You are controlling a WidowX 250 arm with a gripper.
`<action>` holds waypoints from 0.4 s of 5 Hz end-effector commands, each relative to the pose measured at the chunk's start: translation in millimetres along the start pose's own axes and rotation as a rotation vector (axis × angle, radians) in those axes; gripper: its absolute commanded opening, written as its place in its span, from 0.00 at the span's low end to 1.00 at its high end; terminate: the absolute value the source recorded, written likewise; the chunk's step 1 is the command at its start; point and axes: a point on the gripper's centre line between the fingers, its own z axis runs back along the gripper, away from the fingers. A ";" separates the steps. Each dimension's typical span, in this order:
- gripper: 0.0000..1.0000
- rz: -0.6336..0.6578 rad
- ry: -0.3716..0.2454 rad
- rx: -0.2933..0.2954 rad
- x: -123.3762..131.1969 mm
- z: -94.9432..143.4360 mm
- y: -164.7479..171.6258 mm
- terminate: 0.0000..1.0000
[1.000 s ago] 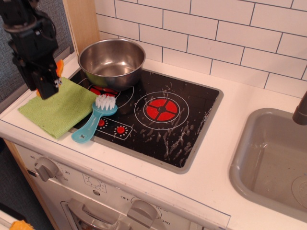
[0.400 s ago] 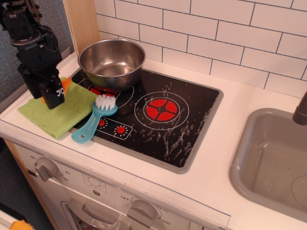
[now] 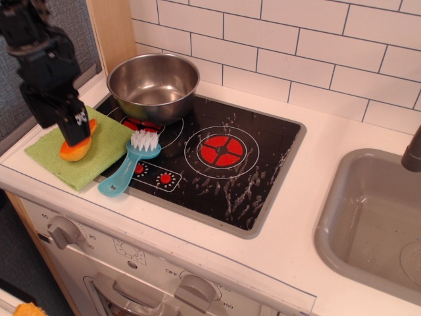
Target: Place the orange on the green cloth.
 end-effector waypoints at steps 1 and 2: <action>1.00 0.043 -0.038 0.044 -2.1 25.5 -7.8 0.00; 1.00 0.061 0.004 0.093 -1.2 22.2 -9.8 0.00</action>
